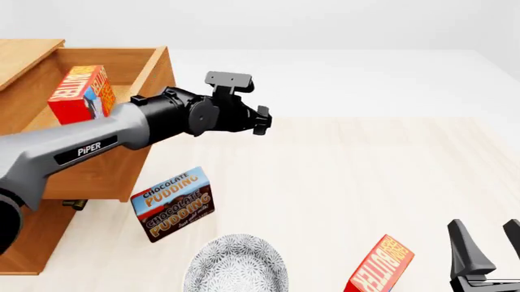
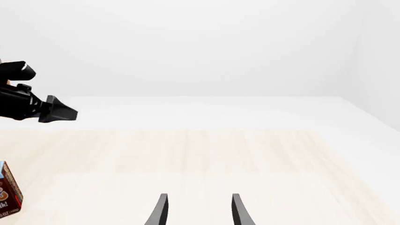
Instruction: Put the butter at the front in the top drawer of the cabinet and close it.
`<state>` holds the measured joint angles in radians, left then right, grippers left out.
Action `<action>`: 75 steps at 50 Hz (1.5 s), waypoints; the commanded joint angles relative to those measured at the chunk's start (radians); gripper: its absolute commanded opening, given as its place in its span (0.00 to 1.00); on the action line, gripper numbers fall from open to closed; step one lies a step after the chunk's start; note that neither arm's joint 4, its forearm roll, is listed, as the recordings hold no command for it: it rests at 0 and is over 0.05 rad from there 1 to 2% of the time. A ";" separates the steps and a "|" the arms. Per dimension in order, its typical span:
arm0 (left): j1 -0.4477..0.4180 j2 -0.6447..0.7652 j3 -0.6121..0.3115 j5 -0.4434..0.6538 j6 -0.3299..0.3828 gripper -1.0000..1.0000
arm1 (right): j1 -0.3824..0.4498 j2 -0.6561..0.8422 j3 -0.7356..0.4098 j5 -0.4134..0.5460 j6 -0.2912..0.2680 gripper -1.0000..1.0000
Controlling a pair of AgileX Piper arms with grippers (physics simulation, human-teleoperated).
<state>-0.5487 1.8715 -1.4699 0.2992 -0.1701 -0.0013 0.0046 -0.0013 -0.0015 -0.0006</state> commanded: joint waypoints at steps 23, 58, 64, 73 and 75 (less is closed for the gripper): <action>0.088 -0.022 0.090 -0.050 -0.011 1.00 | 0.000 -0.002 0.000 0.001 0.000 1.00; 0.192 -0.066 0.150 -0.051 0.021 1.00 | 0.000 -0.001 0.000 0.001 0.000 1.00; 0.208 -0.076 0.157 -0.049 0.028 1.00 | 0.000 -0.001 0.000 0.001 0.000 1.00; 0.236 -0.094 0.172 -0.042 0.045 1.00 | 0.000 -0.001 0.000 0.001 0.000 1.00; 0.242 -0.097 0.170 -0.038 0.047 1.00 | 0.000 -0.001 0.000 0.001 0.000 1.00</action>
<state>-0.3393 1.7967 -1.3087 0.2535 -0.1383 -0.0013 0.0038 -0.0010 -0.0010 -0.0005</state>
